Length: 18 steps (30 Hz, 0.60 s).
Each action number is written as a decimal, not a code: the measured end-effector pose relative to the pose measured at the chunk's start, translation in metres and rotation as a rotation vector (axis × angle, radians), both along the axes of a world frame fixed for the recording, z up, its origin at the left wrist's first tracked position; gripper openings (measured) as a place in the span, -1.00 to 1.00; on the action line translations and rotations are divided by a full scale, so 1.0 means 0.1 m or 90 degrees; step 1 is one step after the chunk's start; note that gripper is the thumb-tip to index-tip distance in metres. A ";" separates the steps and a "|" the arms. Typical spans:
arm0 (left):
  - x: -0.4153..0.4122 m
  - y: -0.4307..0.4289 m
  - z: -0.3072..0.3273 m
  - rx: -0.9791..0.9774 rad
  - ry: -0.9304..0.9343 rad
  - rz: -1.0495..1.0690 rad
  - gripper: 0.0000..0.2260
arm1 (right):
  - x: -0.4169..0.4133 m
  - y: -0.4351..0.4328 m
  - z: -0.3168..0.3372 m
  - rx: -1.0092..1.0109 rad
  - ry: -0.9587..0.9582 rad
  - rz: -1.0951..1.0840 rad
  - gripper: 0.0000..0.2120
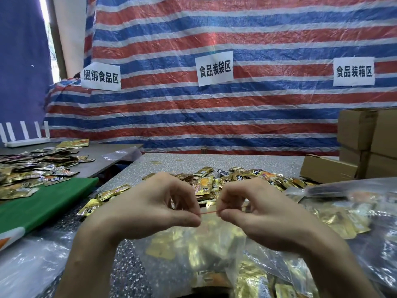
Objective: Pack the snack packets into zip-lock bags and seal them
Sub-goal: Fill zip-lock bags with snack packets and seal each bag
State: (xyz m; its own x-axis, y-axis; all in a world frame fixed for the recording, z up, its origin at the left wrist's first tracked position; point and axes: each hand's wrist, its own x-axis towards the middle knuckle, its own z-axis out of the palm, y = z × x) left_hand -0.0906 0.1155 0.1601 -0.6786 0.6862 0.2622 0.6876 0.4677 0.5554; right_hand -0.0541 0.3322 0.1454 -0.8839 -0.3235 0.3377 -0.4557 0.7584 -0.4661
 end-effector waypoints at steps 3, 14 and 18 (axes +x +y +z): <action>0.00 -0.03 0.00 0.005 0.040 0.022 -0.88 | 0.03 -0.05 0.00 0.007 0.012 0.001 -0.90; 0.00 -0.10 0.01 0.014 0.007 0.028 -0.89 | 0.08 -0.06 0.03 0.041 -0.002 -0.034 -0.92; 0.00 -0.03 0.00 -0.009 0.060 0.042 -0.84 | 0.12 -0.17 0.03 0.066 0.024 -0.015 -0.87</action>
